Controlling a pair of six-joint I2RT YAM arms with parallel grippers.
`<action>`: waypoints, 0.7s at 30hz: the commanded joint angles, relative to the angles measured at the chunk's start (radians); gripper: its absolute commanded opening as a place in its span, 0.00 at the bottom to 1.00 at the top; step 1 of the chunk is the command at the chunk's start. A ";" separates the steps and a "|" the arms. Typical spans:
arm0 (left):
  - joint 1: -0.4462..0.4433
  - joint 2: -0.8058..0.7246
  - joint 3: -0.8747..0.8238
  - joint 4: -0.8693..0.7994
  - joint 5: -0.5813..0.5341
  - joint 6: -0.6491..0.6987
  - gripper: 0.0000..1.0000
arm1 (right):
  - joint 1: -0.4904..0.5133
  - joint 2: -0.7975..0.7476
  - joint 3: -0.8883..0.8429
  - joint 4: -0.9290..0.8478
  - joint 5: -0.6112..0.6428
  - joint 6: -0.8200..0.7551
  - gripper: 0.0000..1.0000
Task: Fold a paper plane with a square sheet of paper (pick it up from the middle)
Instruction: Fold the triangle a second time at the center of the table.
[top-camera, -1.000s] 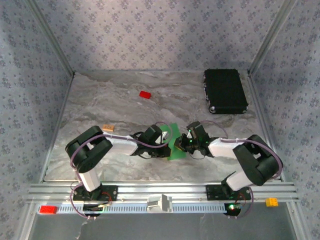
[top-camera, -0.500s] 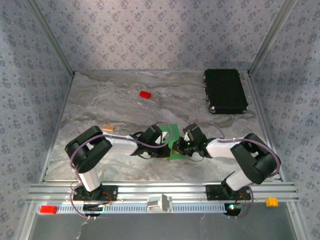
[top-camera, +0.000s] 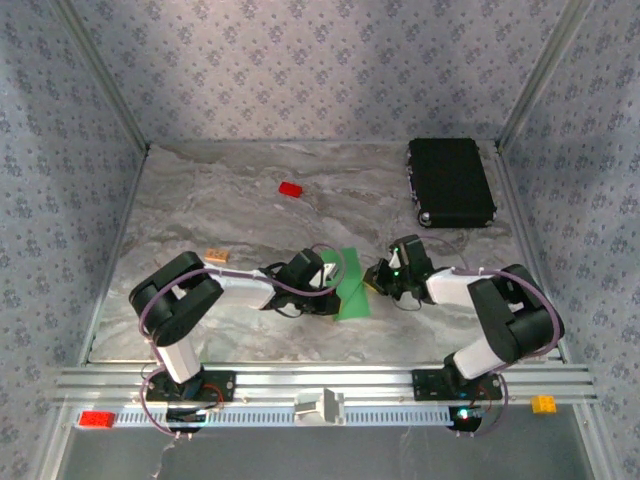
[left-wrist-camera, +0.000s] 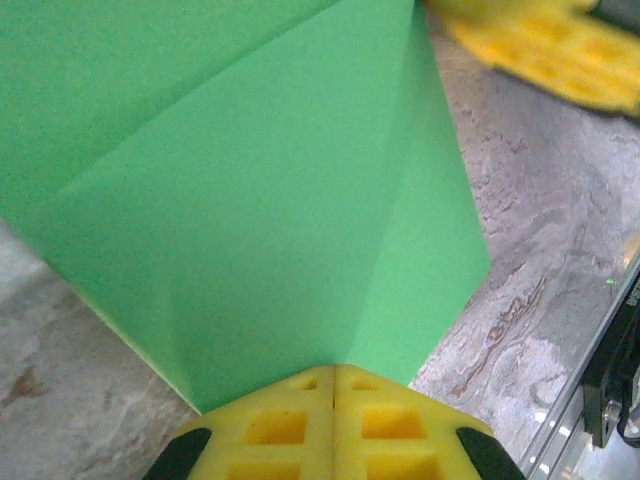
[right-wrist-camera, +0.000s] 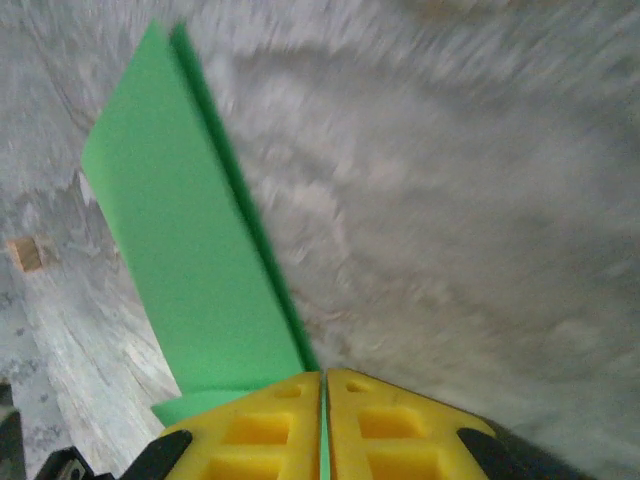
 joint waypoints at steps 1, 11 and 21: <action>0.013 0.014 -0.025 -0.191 -0.036 0.059 0.00 | -0.028 -0.053 0.010 -0.049 -0.027 -0.051 0.11; 0.024 0.012 -0.019 -0.210 -0.027 0.089 0.00 | 0.157 -0.067 0.054 -0.024 0.011 -0.022 0.12; 0.026 0.019 -0.007 -0.217 -0.017 0.099 0.00 | 0.106 0.076 0.042 0.044 0.013 -0.020 0.10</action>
